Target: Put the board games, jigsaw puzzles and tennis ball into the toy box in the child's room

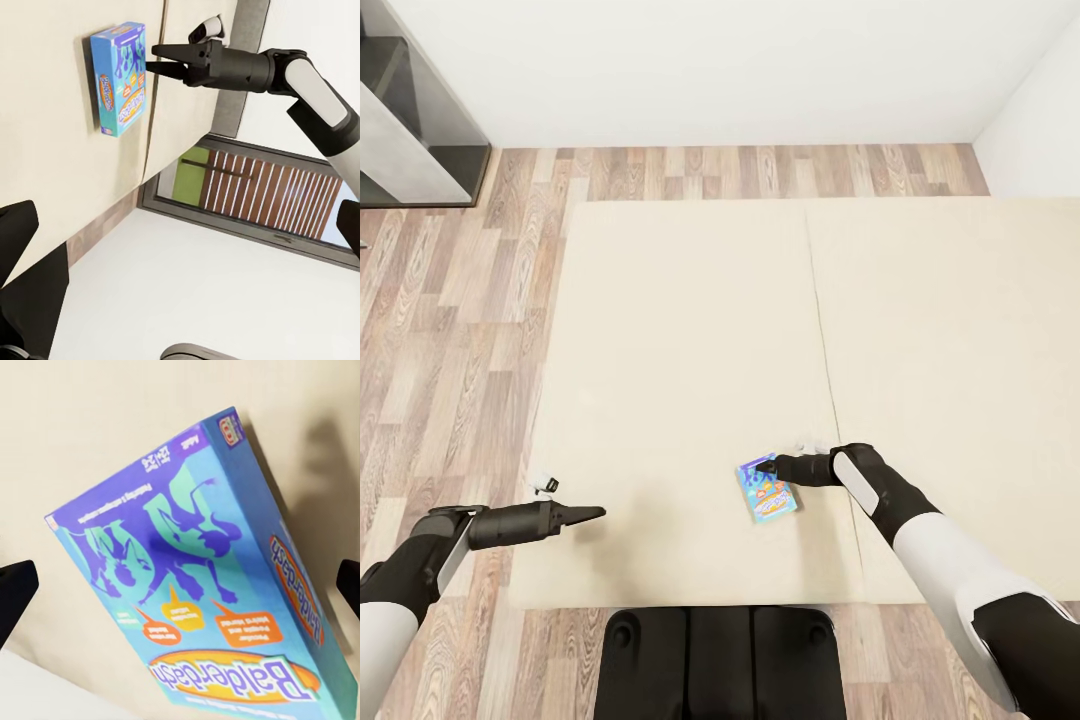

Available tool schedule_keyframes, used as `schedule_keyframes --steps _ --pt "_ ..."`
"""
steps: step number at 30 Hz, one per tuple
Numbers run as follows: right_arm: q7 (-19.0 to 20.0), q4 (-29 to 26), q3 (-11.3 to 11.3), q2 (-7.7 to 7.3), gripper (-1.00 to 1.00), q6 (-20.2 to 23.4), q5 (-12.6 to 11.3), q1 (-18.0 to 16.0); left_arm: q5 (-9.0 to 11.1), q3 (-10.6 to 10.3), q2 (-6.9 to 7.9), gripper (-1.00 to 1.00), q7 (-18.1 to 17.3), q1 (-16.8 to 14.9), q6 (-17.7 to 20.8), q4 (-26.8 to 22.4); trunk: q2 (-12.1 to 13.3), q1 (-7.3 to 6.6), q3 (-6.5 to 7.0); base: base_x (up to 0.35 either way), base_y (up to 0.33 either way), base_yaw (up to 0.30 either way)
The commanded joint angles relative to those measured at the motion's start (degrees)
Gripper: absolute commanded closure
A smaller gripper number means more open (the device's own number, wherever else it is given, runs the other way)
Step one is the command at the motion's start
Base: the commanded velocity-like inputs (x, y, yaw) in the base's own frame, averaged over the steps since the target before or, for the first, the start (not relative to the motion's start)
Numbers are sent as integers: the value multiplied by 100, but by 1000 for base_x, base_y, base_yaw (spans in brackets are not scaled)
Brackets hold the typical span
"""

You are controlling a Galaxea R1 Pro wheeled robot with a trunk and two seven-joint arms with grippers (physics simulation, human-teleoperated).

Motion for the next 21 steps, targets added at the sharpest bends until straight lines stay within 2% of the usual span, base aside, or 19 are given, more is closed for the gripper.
schedule_keyframes --steps 1,11,21 --pt "22 -4 23 -6 -100 8 17 -2 -1 -1 -1 -100 -21 -1 61 -1 -9 3 -6 0 0 0" --pt "28 8 31 -4 -100 1 82 104 -1 -1 -6 -100 -21 -1 63 -1 -9 3 -6 0 0 0" --pt "31 8 31 3 -100 23 10 139 -1 -1 -8 -100 -21 -1 61 -1 -9 3 -6 0 0 0"
